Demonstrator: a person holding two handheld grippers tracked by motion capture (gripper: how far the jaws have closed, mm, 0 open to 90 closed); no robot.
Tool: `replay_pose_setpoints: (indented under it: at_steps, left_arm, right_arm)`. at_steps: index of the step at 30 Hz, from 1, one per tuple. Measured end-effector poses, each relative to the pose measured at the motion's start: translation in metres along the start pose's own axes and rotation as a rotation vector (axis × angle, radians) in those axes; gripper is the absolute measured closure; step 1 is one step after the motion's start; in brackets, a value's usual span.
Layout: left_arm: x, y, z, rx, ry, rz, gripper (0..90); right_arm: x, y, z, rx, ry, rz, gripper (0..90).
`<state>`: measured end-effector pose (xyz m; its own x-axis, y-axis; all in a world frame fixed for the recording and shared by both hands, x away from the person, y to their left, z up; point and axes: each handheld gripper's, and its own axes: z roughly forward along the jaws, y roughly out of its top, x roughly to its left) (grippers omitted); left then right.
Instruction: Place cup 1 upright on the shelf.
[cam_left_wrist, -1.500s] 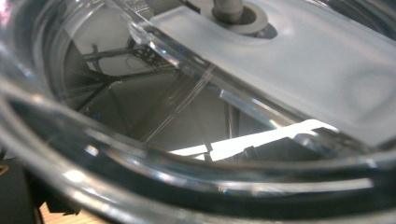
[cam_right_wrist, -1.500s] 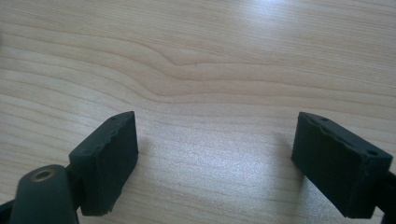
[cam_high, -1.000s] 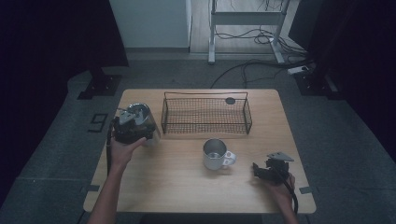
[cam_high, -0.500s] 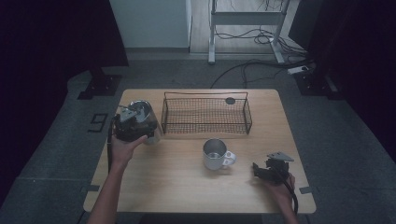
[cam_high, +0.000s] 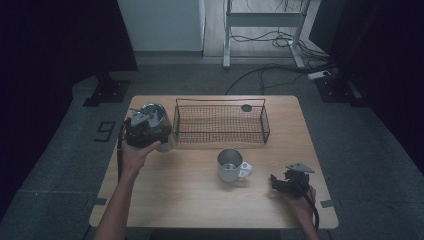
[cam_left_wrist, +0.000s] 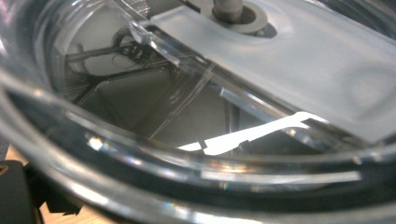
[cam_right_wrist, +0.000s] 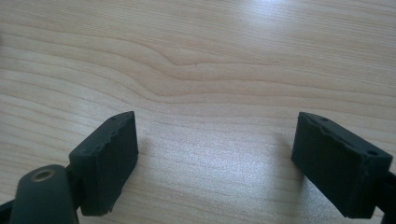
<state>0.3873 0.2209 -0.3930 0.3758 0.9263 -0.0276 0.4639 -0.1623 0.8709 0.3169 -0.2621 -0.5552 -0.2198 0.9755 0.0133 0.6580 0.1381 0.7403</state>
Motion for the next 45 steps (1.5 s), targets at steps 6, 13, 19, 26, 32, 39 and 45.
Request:
replay_pose_setpoints:
  at_steps: [6, 13, 19, 26, 32, 39, 45]
  left_arm:
    - [-0.004, 0.005, 0.003, -0.003, -0.004, 0.0, 3.9]
    - [-0.006, 0.01, 0.005, -0.003, -0.011, 0.0, 3.9]
    - [-0.01, 0.017, 0.007, -0.006, -0.008, 0.005, 3.9]
    - [-0.013, 0.026, 0.008, -0.005, -0.008, 0.013, 3.9]
    - [-0.014, 0.031, 0.011, -0.006, -0.013, 0.017, 3.9]
    - [-0.015, 0.036, 0.015, -0.01, -0.023, 0.021, 3.9]
    - [-0.018, 0.041, 0.02, -0.009, -0.024, 0.028, 3.9]
  right_arm:
    - [0.0, 0.0, 0.0, 0.0, 0.0, -0.001, 14.0]
    - [0.0, 0.0, 0.0, -0.001, 0.0, -0.001, 14.0]
    - [0.0, 0.0, 0.0, -0.002, 0.0, -0.003, 14.0]
    - [0.0, 0.0, 0.0, -0.001, 0.001, -0.003, 14.0]
    - [0.0, 0.0, 0.0, -0.003, 0.0, -0.002, 14.0]
    - [0.0, 0.0, 0.0, -0.003, 0.001, -0.002, 14.0]
    - [0.0, 0.0, 0.0, -0.003, 0.001, -0.002, 14.0]
